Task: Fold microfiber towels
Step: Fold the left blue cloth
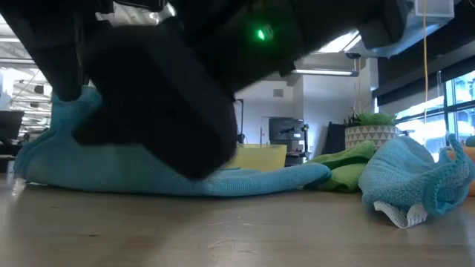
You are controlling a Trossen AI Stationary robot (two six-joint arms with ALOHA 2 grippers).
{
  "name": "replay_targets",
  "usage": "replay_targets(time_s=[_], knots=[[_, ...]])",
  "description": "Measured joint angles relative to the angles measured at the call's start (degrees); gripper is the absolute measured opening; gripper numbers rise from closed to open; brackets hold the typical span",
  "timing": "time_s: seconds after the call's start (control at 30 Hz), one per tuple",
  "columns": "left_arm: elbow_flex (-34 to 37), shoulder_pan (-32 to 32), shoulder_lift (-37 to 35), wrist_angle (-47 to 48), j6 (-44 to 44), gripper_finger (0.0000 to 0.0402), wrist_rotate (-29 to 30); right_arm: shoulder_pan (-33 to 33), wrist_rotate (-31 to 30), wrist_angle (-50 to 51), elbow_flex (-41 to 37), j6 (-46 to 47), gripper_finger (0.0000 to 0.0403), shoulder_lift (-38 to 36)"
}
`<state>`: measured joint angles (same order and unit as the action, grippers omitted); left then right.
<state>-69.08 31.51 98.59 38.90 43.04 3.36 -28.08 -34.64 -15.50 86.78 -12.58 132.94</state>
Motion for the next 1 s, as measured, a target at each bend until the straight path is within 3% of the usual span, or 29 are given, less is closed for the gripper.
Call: replay_targets(time_s=[0.17, 0.47, 0.77, 1.0], knots=[[-0.04, 0.00, -0.04, 0.03, -0.12, 0.0003, 0.08, -0.04, 0.04, -0.73, 0.02, -0.27, 0.0151, -0.09], [-0.04, 0.00, -0.04, -0.31, -3.97, 0.0006, 0.50, 0.00, 3.19, -0.02, 0.04, 0.05, 0.0015, -0.09], [-0.04, 6.82, -0.37, 15.79, -12.80, 0.0049, 16.17, -0.56, -0.61, 10.86, 0.09, 1.03, 0.0006, -0.34], [2.48, 13.11, -0.37, 7.43, -11.87, 0.0102, 23.41, -0.63, -2.65, 11.96, 0.07, 3.71, 0.0007, -1.13]])
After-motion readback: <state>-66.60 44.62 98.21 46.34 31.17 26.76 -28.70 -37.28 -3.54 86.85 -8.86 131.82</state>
